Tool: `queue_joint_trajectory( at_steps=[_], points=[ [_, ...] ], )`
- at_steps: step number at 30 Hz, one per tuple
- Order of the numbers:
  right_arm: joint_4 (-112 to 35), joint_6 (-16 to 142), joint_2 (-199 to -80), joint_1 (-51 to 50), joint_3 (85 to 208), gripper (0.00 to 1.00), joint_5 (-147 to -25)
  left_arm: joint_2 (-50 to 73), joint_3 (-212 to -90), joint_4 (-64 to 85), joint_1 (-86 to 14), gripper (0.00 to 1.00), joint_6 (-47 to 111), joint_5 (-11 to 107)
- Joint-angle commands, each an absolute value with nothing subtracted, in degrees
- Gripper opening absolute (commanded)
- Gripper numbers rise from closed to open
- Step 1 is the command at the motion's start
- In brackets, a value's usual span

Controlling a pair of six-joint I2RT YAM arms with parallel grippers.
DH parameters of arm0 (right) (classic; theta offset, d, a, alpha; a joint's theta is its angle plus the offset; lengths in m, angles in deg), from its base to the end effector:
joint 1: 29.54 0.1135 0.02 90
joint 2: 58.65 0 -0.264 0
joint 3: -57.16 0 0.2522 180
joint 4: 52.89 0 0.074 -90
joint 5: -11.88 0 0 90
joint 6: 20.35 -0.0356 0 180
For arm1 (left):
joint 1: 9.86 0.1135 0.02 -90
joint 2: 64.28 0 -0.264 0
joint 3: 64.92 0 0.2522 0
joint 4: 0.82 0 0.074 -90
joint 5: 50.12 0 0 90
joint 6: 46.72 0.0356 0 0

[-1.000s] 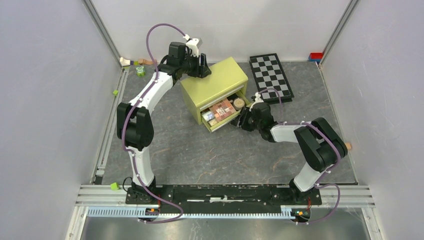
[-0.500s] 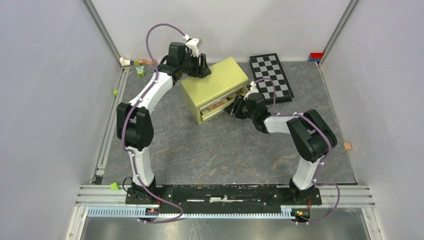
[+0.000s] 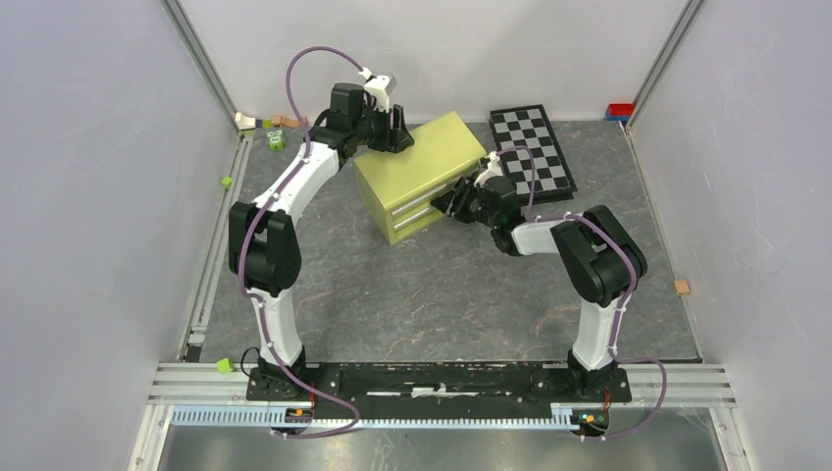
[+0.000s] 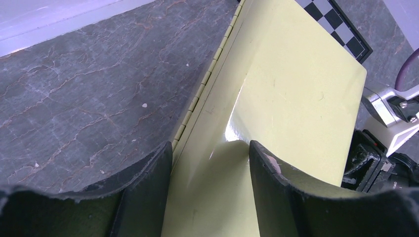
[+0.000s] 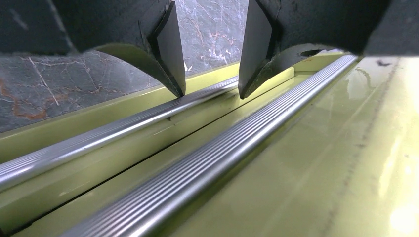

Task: Organize the makeup
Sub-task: Close the drawer in the storage box.

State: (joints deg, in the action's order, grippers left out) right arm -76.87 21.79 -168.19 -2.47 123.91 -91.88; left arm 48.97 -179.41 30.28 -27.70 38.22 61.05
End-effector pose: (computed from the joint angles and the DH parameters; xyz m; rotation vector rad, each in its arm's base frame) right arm 0.3489 0.1878 0.1560 0.1951 2.0411 1.0851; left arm 0.4428 -0.1560 0.3081 0.4600 2.0639 -0.6267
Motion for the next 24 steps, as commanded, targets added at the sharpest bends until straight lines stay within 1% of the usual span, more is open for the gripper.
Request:
queue_joint_trajectory(
  at_steps=[1,5,9,12,17,20,24],
  points=[
    [-89.64,19.62,-168.41,-2.18,122.87,0.49,-95.19,51.45,-175.98,40.89,-28.72,0.63,38.54,60.97],
    [-87.70,21.85,-166.43,-2.16,120.91,0.49,-94.00,51.29,-175.98,40.73,-28.68,0.63,38.40,60.98],
    [-83.04,26.36,-161.22,-2.22,117.69,0.49,-91.35,50.33,-176.16,40.54,-28.75,0.63,38.18,60.35],
    [-75.81,30.61,-155.18,-2.20,115.36,0.50,-87.97,48.84,-176.33,40.47,-28.75,0.64,37.95,57.19],
    [-57.96,39.15,-144.71,-2.23,113.88,0.54,-81.82,44.31,-176.94,40.01,-28.66,0.68,36.85,52.08],
    [-48.05,43.09,-141.28,-2.94,115.12,0.58,-84.85,39.90,-176.24,38.39,-28.66,0.70,35.19,49.17],
    [-39.66,48.91,-137.02,-3.05,115.25,0.63,-90.84,32.88,-175.04,37.72,-28.66,0.73,30.05,40.30]
  ],
)
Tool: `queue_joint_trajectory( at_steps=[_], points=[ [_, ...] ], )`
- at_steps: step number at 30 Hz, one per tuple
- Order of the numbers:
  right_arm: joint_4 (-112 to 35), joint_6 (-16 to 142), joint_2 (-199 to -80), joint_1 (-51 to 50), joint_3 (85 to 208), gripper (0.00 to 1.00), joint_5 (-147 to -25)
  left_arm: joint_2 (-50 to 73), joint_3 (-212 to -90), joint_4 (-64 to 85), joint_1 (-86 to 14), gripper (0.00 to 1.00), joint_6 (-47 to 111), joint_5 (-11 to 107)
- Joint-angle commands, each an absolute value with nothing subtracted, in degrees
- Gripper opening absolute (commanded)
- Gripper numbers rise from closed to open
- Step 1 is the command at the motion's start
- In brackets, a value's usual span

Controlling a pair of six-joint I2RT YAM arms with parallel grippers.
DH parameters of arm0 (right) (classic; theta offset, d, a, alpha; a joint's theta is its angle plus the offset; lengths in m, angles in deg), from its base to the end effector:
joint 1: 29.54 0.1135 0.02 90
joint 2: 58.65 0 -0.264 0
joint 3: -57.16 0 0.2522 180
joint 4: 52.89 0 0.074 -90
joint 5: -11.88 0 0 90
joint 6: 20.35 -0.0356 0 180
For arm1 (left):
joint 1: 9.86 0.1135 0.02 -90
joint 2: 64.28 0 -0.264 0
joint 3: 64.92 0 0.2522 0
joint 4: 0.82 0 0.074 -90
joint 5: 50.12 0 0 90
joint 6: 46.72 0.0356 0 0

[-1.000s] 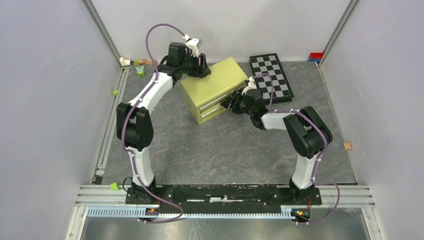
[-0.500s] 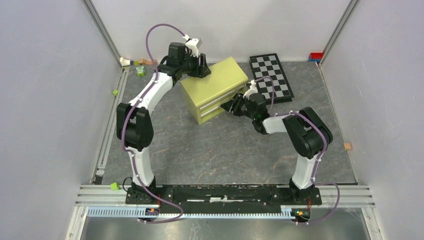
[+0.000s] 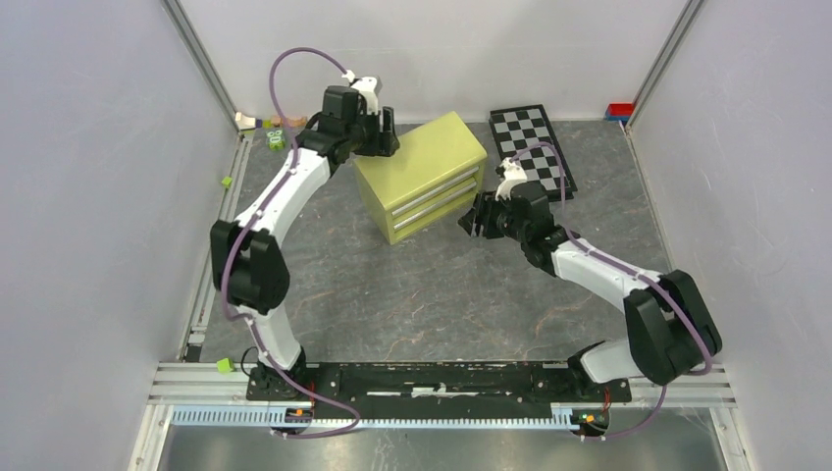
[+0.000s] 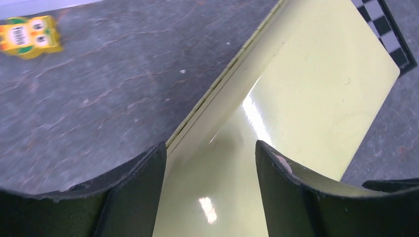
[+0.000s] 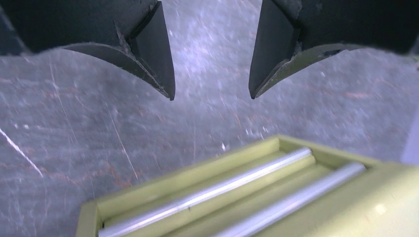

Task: Organize the makeup
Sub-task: Close the drawer in the storage box.

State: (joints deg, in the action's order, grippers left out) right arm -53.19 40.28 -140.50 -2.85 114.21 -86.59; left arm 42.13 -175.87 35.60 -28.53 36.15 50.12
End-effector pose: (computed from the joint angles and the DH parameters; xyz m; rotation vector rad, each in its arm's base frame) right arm 0.2754 0.1443 0.2238 -0.0503 2.0784 0.7634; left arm 0.4135 -0.1464 0.3291 0.3225 2.1270 -0.4542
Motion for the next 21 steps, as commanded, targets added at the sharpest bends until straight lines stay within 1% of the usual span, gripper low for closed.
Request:
queue_joint_trajectory(
  at_steps=[1,4,5,7,9,10,11,12,14,17,21],
  points=[
    [-36.34,50.36,-136.16,-3.09,115.62,0.65,-91.19,30.59,-174.02,37.70,-28.59,0.74,28.10,36.59],
    [-27.88,54.34,-133.31,-3.15,116.95,0.70,-89.07,23.35,-167.86,37.47,-28.66,0.78,19.30,26.99],
    [-25.29,55.29,-132.59,-3.09,117.43,0.71,-87.37,20.44,-164.92,37.28,-28.59,0.79,16.33,25.52],
    [-20.27,56.19,-130.91,-3.09,117.94,0.75,-83.44,15.38,-159.49,36.32,-28.66,0.80,10.38,24.28],
    [-17.01,56.35,-129.18,-3.04,117.72,0.79,-78.60,11.45,-155.50,35.95,-28.82,0.83,8.15,25.51],
    [-16.01,56.40,-128.23,-3.08,117.31,0.81,-75.01,10.18,-154.03,36.73,-28.90,0.92,8.06,25.96],
    [-15.16,56.34,-126.98,-3.09,116.63,0.84,-72.01,8.82,-152.90,37.80,-28.92,0.97,8.39,26.22],
    [-14.37,56.20,-125.65,-3.09,115.88,0.89,-69.40,7.43,-151.90,39.24,-28.98,1.00,9.04,26.25],
    [-13.25,56.11,-123.22,-3.09,114.94,0.98,-63.68,4.39,-149.42,41.95,-29.01,1.00,10.54,25.64],
    [-12.46,54.91,-118.69,-3.10,114.16,0.98,-56.78,-0.83,-144.94,44.64,-29.02,1.00,13.89,24.54],
    [-20.26,53.58,-109.75,-3.09,109.42,0.98,-53.08,-7.25,-139.20,46.71,-28.97,1.00,17.81,20.22]
  ],
)
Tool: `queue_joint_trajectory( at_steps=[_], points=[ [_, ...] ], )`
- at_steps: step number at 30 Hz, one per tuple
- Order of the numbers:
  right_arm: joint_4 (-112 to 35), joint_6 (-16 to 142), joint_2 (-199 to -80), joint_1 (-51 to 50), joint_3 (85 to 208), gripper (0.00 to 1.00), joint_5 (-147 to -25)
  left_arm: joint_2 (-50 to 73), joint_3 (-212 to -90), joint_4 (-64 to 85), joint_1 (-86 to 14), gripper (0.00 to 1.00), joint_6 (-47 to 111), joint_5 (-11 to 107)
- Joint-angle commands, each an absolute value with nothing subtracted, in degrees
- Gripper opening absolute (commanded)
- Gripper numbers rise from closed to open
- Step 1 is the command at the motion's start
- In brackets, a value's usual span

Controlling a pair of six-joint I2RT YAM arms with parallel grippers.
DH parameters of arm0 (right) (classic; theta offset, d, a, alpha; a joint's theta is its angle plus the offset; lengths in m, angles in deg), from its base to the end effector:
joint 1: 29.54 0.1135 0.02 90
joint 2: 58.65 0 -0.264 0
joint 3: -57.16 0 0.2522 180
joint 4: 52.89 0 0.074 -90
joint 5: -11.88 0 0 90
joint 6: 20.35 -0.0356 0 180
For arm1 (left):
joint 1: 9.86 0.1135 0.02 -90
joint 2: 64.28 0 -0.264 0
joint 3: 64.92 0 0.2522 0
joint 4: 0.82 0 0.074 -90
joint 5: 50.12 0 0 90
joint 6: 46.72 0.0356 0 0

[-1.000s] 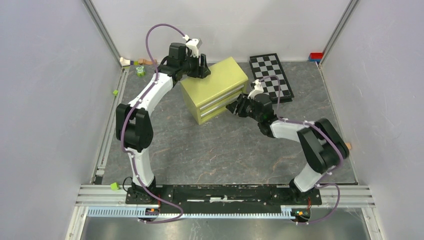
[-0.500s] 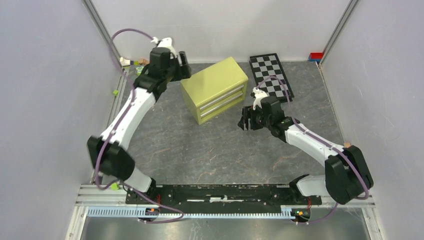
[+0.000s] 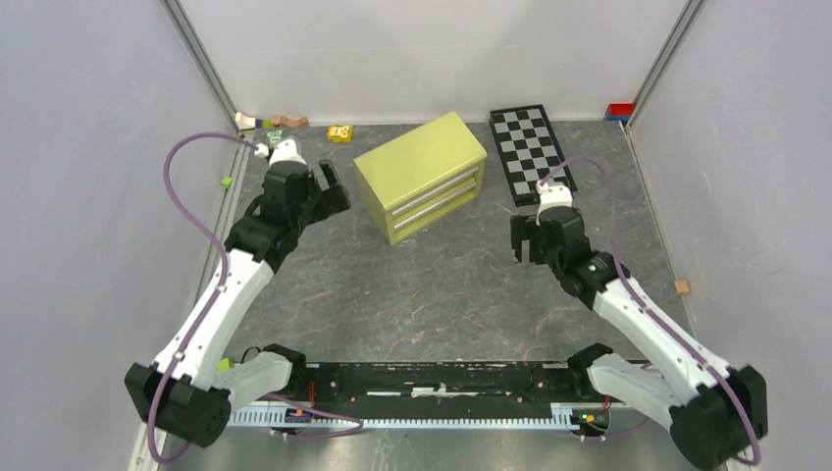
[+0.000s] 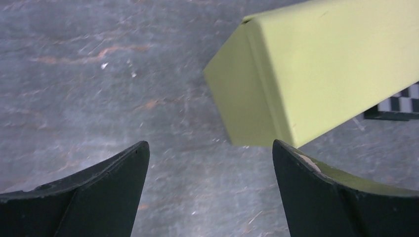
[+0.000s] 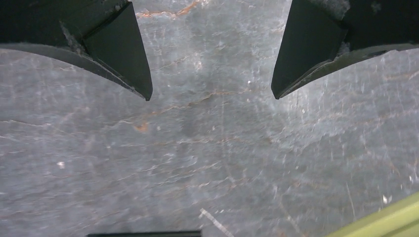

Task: Organize the makeup
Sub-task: Close the drawer in the storage box, then reset both arms

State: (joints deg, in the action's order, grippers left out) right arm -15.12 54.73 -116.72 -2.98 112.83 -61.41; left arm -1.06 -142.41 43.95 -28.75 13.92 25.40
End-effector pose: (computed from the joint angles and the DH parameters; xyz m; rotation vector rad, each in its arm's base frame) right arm 0.1968 0.0870 0.2573 -0.0749 2.2362 0.0606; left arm 0.2289 -0.0689 0.3563 -0.3415 2.0658 -0.2457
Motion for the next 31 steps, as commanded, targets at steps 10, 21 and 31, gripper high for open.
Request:
queue_joint_trajectory(
  at_steps=[10,21,31],
  points=[
    [-31.82,52.13,-105.01,-3.09,106.36,0.98,-56.64,-13.63,-134.42,46.10,-29.02,1.00,20.07,13.05],
    [-32.44,49.40,-107.61,-3.09,107.21,0.98,-65.60,-15.88,-133.27,42.26,-29.02,1.00,22.75,13.04],
    [-32.20,49.90,-107.21,-3.09,108.28,0.98,-66.39,-15.95,-133.48,42.06,-28.97,1.00,24.37,12.07]
  ],
)
